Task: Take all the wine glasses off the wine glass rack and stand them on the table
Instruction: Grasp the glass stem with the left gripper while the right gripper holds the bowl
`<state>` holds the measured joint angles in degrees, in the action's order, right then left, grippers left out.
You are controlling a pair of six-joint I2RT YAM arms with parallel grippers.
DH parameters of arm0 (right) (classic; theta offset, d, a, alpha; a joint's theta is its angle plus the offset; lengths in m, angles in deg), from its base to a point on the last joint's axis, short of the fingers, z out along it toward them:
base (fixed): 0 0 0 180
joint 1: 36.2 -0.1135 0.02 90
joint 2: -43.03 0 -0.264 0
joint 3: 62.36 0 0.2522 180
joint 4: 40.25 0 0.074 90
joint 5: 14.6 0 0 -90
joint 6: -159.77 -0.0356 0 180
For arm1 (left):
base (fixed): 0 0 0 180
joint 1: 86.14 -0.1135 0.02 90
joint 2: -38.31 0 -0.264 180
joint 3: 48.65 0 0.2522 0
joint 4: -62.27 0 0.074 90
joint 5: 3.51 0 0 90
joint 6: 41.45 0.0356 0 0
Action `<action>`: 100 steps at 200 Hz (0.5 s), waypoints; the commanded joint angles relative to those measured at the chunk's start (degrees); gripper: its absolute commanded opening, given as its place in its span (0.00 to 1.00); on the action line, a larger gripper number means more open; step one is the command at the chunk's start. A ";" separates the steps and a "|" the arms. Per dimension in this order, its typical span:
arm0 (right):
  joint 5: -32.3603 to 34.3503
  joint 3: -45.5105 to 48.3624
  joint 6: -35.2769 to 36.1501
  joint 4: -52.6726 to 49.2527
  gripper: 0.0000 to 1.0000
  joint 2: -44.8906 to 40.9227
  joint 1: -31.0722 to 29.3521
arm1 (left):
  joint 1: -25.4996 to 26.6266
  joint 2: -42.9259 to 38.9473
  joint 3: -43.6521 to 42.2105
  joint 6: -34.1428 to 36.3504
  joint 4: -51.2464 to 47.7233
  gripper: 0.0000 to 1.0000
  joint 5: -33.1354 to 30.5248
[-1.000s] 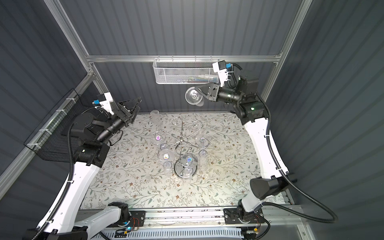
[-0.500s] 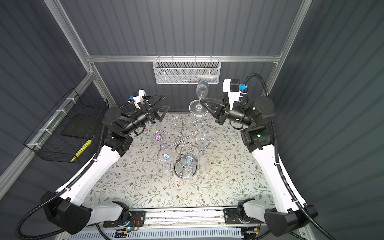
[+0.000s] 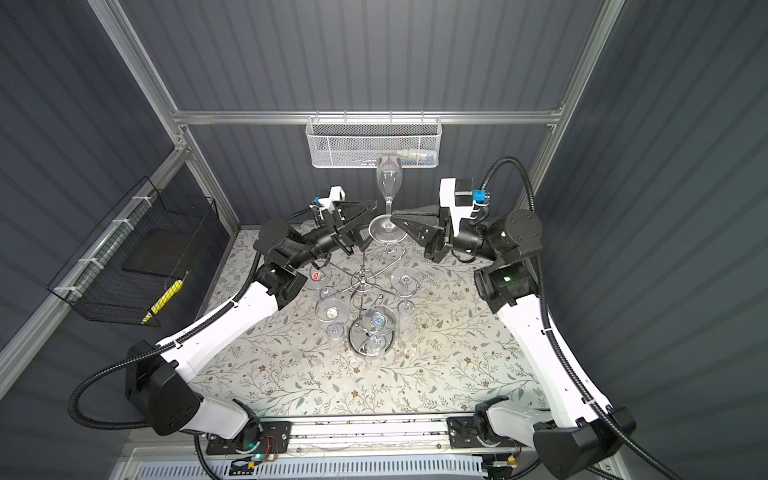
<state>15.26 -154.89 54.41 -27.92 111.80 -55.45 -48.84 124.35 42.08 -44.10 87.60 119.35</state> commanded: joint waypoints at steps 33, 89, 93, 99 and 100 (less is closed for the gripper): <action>-0.84 0.01 3.65 1.61 0.00 -1.27 -1.41 | 2.90 2.22 2.84 -2.58 7.71 0.66 0.84; -0.53 0.01 6.60 -2.50 0.00 -2.28 -2.02 | 4.00 3.34 3.53 -4.37 11.70 0.55 0.19; -0.46 0.07 6.84 -2.76 0.00 -2.32 -2.02 | 4.09 3.34 3.49 -4.43 11.75 0.55 0.20; -0.25 0.12 7.11 -3.11 0.00 -2.57 -2.07 | 4.13 3.39 3.52 -4.54 11.90 0.54 0.31; -0.25 0.15 7.19 -3.17 0.00 -2.58 -2.09 | 4.16 3.37 3.48 -4.60 11.93 0.54 0.29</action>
<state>15.28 -154.89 59.13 -29.89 110.58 -56.84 -45.37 127.50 43.06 -47.77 95.49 119.33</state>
